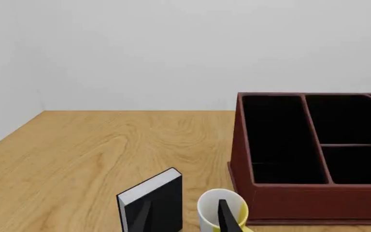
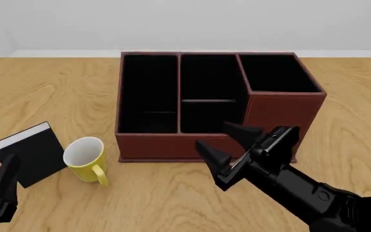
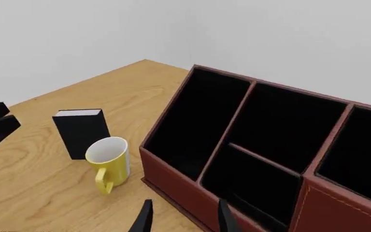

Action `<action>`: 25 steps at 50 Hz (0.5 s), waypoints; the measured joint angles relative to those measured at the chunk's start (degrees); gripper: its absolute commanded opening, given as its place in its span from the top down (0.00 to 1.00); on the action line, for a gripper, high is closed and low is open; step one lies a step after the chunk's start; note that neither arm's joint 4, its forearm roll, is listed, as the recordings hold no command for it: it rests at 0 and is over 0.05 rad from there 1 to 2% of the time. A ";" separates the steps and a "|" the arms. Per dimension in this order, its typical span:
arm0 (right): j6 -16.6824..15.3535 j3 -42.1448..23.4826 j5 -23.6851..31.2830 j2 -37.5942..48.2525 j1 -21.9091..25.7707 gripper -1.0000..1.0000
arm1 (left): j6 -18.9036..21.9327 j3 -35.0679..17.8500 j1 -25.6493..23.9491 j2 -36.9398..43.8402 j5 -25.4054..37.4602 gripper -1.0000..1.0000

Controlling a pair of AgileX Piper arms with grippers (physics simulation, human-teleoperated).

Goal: Pick up the yellow and white mug and place it to the right of the caddy.

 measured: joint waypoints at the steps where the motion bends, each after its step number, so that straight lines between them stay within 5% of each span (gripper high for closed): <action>1: 0.00 -0.26 -0.01 0.31 0.19 0.00 | 0.00 0.00 0.00 0.00 0.00 0.00; 25: 0.42 -6.16 -0.13 6.74 3.28 0.00 | 0.00 0.00 0.00 0.00 0.00 0.00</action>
